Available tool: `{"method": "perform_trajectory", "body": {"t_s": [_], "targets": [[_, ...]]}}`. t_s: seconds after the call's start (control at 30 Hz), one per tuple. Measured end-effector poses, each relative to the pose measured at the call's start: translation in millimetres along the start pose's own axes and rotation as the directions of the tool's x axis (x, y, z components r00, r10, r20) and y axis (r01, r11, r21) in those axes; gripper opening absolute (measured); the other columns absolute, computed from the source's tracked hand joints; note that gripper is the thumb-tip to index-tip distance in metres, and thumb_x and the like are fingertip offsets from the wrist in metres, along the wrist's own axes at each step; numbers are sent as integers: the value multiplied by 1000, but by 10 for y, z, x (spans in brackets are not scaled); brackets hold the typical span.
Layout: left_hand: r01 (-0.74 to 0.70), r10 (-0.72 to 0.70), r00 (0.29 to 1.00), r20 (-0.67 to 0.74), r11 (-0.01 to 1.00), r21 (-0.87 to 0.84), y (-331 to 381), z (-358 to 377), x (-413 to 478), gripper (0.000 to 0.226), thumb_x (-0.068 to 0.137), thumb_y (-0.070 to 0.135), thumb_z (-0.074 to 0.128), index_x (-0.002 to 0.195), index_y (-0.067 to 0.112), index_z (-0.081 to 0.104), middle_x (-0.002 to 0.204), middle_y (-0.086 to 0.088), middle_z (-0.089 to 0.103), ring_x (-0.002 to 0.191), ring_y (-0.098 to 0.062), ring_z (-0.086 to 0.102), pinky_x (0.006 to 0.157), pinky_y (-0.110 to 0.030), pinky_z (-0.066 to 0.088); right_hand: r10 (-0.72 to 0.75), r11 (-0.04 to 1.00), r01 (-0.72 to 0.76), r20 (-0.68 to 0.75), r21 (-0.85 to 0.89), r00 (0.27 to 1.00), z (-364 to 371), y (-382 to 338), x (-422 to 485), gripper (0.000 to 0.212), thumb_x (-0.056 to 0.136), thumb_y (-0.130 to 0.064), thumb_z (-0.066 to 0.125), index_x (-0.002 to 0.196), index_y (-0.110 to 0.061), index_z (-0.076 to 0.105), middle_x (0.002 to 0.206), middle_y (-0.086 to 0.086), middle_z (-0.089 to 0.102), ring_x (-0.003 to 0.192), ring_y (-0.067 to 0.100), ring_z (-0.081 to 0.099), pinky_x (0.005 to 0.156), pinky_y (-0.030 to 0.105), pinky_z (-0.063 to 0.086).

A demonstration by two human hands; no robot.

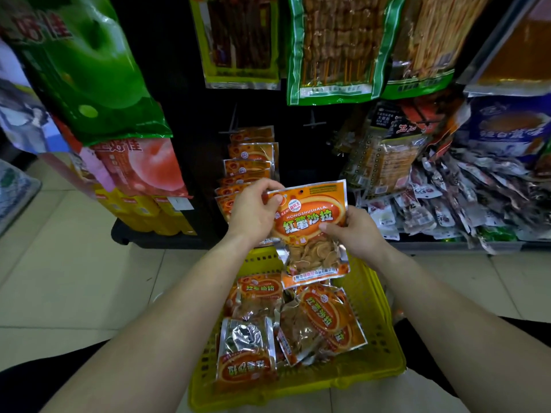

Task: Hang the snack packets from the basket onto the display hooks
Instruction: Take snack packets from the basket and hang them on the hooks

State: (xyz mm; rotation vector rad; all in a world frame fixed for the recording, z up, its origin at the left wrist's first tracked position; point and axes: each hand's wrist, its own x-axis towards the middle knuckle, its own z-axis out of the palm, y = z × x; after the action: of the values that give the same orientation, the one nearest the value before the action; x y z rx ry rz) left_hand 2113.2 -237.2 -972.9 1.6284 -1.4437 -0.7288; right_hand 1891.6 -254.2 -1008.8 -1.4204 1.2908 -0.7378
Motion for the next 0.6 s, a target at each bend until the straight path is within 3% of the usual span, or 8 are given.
{"method": "perform_trajectory", "body": {"t_s": [0.1,0.2,0.37,0.4,0.5,0.6], "targets": [[24,-28,998,-49,998,-63,-54,-1,105,31,92,30,69,115,45,54,101,24,62,87,15,60,61,-6,48,-8,998,-1,-146,-61,989,-99,-16,214,15,87,-23,76,98,-15,69,91,1,74,86,21,72,76,39,58],[106,-107,993,-57,994,-24,-201,0,191,43,93,34,68,131,38,50,105,27,60,89,12,61,63,-6,45,-33,993,-2,-286,-122,958,-244,-44,524,17,86,-30,76,95,-20,66,91,1,72,85,22,69,75,37,55],[152,-153,988,18,988,40,-506,281,371,29,95,28,65,123,30,62,110,19,64,90,8,60,63,-3,45,-42,979,-26,-330,-200,943,-200,87,1198,28,88,-34,73,110,-17,66,106,4,71,94,21,64,85,38,52],[159,-162,986,44,986,52,-561,385,416,30,95,28,65,125,30,62,113,16,64,91,5,61,66,-5,47,-28,980,-41,-334,-196,942,-153,157,1344,29,89,-33,73,112,-17,65,108,4,71,95,20,64,87,39,52],[181,-190,974,124,980,82,-733,724,561,36,95,30,64,131,30,59,124,10,64,100,-7,63,84,-31,57,12,983,-76,-355,-167,935,11,382,1796,31,89,-33,72,114,-16,65,111,5,71,103,23,66,93,40,52],[195,-215,964,159,972,130,-925,1032,754,42,95,33,63,136,30,54,133,7,60,115,-14,60,98,-38,52,18,984,-80,-364,-158,931,132,583,2252,30,89,-32,71,114,-17,65,111,3,71,104,23,65,92,37,52]]}}
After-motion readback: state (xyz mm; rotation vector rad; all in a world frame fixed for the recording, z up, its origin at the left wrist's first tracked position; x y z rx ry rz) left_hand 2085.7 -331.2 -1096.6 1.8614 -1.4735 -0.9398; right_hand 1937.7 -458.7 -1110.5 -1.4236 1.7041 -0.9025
